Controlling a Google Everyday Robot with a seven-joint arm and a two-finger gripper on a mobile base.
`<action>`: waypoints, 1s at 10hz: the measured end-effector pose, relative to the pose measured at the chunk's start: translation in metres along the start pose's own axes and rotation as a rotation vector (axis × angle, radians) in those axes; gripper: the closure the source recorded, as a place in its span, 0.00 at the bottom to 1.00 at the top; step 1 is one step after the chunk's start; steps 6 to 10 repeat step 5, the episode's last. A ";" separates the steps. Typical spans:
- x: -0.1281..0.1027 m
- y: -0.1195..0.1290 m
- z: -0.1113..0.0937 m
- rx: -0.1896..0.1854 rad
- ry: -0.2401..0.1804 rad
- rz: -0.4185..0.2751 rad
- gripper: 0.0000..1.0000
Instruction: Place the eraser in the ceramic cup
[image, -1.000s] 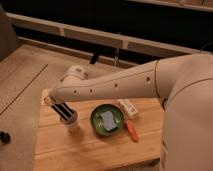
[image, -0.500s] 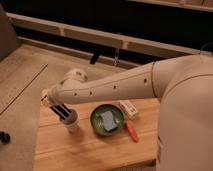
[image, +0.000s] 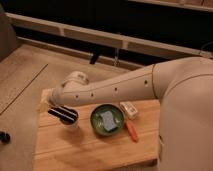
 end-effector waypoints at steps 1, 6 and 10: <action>0.000 0.000 -0.001 -0.004 -0.007 0.003 0.20; -0.001 0.001 -0.002 -0.016 -0.025 0.014 0.20; -0.001 0.001 -0.002 -0.016 -0.025 0.014 0.20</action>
